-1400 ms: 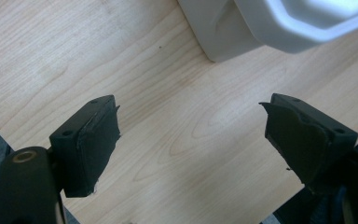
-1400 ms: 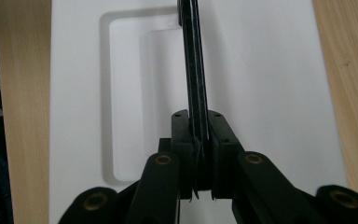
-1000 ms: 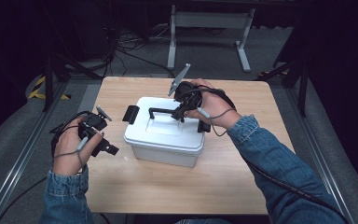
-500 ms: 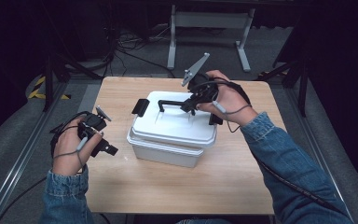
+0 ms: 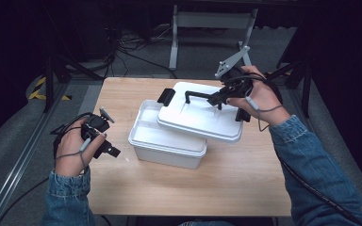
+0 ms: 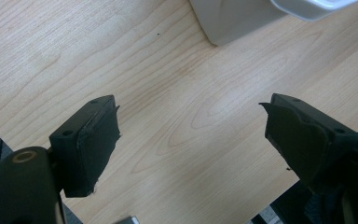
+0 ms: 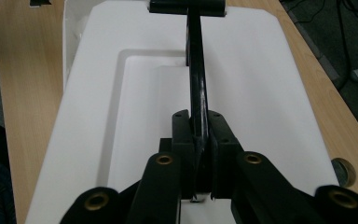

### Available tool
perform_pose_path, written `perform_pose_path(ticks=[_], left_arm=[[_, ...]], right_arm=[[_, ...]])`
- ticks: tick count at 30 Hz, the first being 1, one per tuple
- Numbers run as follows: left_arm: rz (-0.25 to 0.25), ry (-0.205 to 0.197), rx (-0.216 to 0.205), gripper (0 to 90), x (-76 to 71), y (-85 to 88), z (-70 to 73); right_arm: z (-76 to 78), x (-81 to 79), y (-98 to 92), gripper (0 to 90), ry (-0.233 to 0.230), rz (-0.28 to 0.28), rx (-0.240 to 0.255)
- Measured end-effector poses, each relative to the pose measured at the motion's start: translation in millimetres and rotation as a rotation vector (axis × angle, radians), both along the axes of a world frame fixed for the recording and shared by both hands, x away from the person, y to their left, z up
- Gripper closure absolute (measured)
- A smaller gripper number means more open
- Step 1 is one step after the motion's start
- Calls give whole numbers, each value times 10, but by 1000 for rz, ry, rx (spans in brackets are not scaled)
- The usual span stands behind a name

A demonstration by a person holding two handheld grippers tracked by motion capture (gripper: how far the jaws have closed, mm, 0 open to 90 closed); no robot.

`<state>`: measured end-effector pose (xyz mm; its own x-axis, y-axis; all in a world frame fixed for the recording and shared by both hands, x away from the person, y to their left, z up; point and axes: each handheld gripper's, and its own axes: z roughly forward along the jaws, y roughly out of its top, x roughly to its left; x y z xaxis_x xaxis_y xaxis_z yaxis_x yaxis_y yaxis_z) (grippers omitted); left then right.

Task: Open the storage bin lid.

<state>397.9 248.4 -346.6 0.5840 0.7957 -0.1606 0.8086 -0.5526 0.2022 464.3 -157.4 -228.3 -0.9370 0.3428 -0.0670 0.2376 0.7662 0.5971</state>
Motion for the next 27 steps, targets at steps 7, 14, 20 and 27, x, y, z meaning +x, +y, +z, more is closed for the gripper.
perform_pose_path(ticks=[7,14,20,27], left_arm=[[1,6,10,182,0,-21,-15],[1,4,11,182,3,-20,-21],[0,9,21,184,11,-34,-32],[1,13,22,184,13,-36,-34]], right_arm=[[-5,-17,-323,838,4,-48,13],[1,-30,-631,837,0,-108,34],[-38,-24,-882,837,5,-166,41],[-83,-3,-1135,838,12,-221,57]])
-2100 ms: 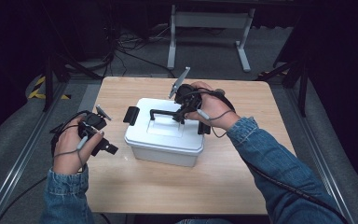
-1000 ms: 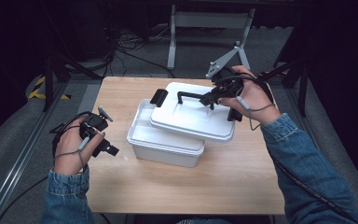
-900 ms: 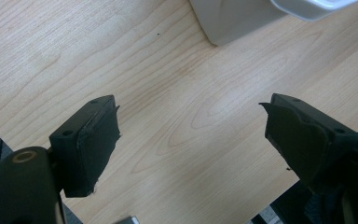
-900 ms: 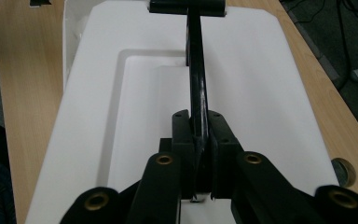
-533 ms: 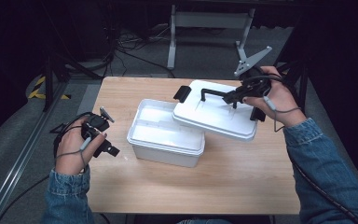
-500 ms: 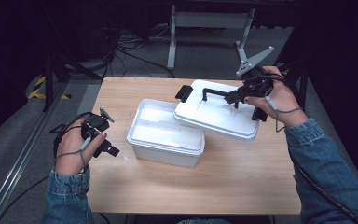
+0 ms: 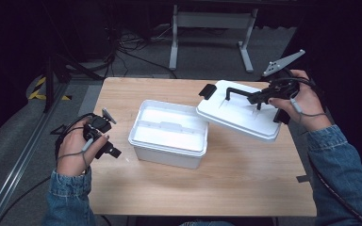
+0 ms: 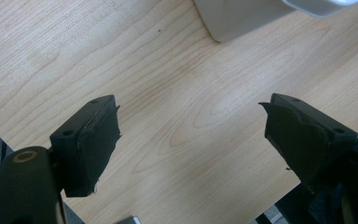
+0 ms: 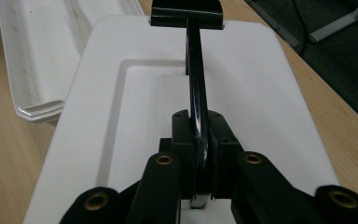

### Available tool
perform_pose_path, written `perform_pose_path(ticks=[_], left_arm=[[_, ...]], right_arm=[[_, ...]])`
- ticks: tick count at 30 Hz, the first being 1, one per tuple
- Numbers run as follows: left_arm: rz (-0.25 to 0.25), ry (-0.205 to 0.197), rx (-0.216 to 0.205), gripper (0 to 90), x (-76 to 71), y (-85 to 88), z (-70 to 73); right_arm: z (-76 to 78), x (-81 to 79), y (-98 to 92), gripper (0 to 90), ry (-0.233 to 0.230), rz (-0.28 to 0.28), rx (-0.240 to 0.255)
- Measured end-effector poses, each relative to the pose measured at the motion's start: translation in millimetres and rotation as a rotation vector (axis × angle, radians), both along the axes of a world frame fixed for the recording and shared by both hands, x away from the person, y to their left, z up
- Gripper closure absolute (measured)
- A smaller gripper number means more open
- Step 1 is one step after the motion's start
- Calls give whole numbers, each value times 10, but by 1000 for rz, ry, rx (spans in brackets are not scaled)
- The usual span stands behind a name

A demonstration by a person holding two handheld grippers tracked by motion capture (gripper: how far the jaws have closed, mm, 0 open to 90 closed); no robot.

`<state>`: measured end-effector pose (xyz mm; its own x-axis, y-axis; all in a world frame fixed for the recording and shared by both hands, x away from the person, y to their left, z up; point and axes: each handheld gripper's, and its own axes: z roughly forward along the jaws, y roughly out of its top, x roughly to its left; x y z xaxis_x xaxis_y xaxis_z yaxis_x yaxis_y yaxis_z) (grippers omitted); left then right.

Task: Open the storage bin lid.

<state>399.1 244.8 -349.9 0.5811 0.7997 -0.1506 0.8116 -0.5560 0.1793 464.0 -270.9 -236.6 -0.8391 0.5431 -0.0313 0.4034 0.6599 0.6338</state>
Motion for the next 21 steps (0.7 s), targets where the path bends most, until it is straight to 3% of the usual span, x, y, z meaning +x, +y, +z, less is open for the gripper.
perform_pose_path(ticks=[9,21], left_arm=[[3,0,5,184,6,7,-13],[-6,-8,15,184,9,9,-27]], right_arm=[[-71,40,-297,837,-2,-63,6],[-294,179,-617,838,7,-141,-13]])
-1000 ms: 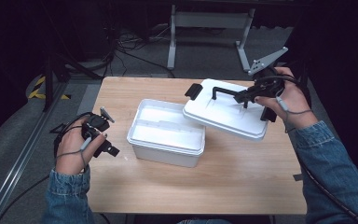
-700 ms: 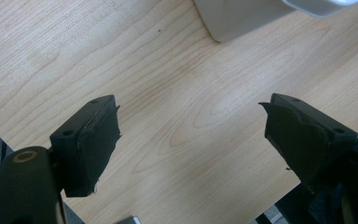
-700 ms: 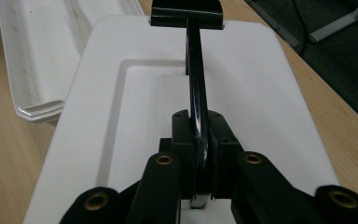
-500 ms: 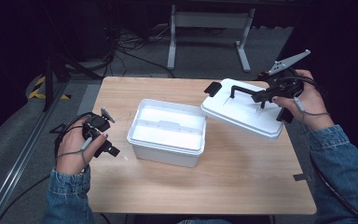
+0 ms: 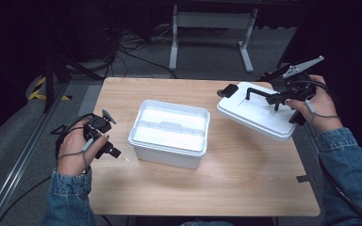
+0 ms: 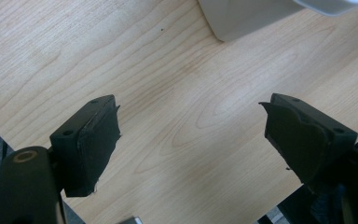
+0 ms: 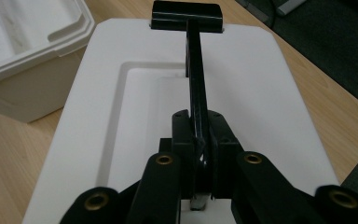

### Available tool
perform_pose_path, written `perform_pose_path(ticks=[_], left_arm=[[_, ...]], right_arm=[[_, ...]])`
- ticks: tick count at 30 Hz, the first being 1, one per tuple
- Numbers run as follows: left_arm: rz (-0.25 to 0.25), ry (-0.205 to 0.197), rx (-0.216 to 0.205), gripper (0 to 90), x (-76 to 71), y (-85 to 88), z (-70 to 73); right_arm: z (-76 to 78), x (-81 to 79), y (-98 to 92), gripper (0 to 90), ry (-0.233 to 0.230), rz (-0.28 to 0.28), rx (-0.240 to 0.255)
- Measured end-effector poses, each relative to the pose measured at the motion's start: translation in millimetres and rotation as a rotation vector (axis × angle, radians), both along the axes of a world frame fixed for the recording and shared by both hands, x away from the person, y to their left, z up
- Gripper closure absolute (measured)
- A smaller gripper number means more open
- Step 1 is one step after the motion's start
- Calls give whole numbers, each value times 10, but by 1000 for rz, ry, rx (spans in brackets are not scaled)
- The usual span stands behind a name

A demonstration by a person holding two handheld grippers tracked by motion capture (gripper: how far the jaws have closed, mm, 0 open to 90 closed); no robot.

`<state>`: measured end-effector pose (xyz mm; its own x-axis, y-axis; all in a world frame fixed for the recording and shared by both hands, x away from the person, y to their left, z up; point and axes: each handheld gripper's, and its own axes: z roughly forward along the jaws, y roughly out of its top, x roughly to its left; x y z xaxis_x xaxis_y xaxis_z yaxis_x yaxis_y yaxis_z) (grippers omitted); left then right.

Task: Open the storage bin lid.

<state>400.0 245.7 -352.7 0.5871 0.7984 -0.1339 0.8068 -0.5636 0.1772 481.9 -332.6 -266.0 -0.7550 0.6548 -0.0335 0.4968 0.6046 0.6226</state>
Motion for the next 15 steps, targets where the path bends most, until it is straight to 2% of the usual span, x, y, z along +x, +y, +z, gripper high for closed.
perform_pose_path(ticks=[3,8,15], left_arm=[[-4,-13,1,184,-6,6,-6],[11,-67,-17,183,-39,51,-2],[9,-63,-20,183,-41,57,-13]], right_arm=[[-89,48,-62,837,8,-7,0],[-285,125,-123,837,26,-7,-5],[-626,212,-121,838,58,-15,-17]])
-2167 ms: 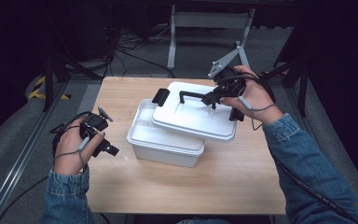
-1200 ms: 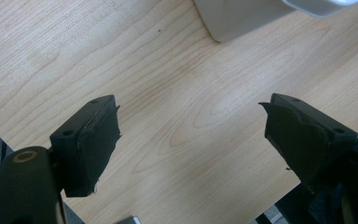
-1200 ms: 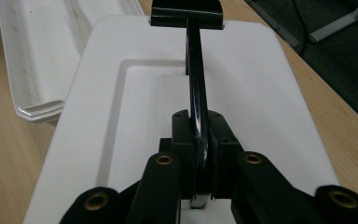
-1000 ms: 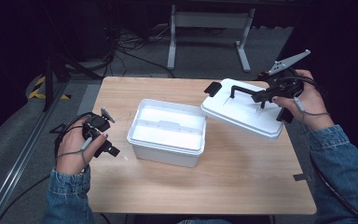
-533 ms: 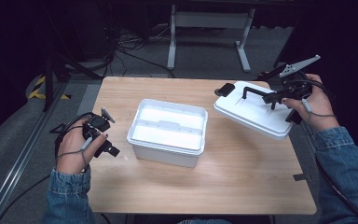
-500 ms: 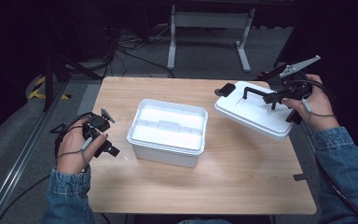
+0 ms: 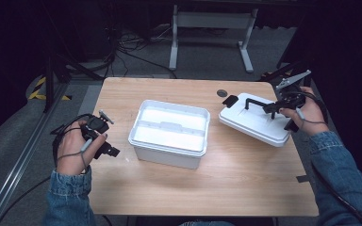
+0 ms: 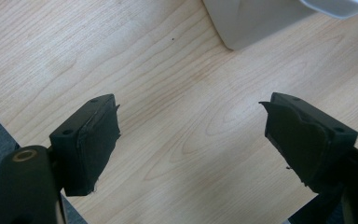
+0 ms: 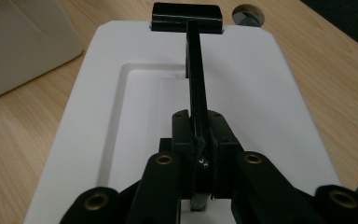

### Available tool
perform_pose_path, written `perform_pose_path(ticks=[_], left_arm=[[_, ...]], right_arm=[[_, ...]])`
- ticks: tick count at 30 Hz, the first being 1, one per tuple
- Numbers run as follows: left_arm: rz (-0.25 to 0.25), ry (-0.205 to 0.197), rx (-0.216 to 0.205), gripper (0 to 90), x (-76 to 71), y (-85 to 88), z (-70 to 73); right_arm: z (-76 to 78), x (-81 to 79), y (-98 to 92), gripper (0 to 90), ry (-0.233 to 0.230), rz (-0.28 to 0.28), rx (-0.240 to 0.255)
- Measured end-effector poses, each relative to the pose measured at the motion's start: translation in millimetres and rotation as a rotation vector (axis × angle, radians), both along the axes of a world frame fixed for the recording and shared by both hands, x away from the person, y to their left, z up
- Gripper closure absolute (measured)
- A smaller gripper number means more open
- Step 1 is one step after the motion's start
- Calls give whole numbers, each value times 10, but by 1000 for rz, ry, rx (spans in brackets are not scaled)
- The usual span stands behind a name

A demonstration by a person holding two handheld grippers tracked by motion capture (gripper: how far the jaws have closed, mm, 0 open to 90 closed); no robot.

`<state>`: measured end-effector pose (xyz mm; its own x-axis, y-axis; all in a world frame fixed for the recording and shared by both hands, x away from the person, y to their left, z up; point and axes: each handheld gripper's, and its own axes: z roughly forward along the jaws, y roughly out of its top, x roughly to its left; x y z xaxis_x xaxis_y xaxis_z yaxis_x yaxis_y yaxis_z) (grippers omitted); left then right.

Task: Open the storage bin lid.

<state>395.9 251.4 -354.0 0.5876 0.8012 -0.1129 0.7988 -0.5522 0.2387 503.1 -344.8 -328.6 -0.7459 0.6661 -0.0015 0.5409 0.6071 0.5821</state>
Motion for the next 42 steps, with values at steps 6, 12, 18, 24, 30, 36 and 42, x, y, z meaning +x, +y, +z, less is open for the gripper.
perform_pose_path(ticks=[6,12,18,24,30,36,42], left_arm=[[-1,-2,3,183,5,8,-16],[10,-9,-4,183,3,21,-18],[1,-8,6,182,16,17,-30],[3,6,3,182,13,1,-36],[-13,8,9,182,22,-9,-46],[-5,17,10,182,37,-25,-58],[-20,18,12,182,53,-39,-59]], right_arm=[[-246,52,-8,837,13,1,32],[-479,66,-18,837,22,-4,52],[-632,43,-10,837,16,-7,60],[-755,37,-27,837,54,-17,79],[-886,35,-68,837,86,-34,92],[-982,31,-102,830,111,-56,117],[-1002,31,-132,704,115,-78,159]])
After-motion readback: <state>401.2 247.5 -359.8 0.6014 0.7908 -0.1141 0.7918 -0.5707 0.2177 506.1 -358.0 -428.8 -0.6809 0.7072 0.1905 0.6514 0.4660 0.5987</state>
